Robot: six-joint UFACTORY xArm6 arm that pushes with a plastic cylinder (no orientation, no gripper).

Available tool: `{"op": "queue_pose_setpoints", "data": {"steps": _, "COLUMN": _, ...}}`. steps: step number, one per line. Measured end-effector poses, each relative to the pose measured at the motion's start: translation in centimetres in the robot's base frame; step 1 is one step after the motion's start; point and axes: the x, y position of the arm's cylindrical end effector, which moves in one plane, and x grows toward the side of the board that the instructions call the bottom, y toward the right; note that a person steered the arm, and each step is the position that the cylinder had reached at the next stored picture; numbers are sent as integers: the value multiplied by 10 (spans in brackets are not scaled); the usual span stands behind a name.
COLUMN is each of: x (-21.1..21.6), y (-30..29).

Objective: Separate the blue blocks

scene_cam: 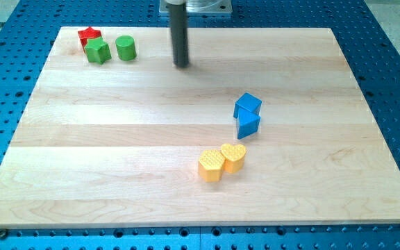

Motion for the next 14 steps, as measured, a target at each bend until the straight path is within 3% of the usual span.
{"op": "queue_pose_setpoints", "data": {"steps": 1, "x": 30, "y": 74}}
{"op": "queue_pose_setpoints", "data": {"steps": 4, "x": 34, "y": 83}}
{"op": "queue_pose_setpoints", "data": {"steps": 6, "x": 50, "y": 166}}
{"op": "queue_pose_setpoints", "data": {"steps": 9, "x": 88, "y": 169}}
{"op": "queue_pose_setpoints", "data": {"steps": 10, "x": 102, "y": 146}}
{"op": "queue_pose_setpoints", "data": {"steps": 14, "x": 105, "y": 146}}
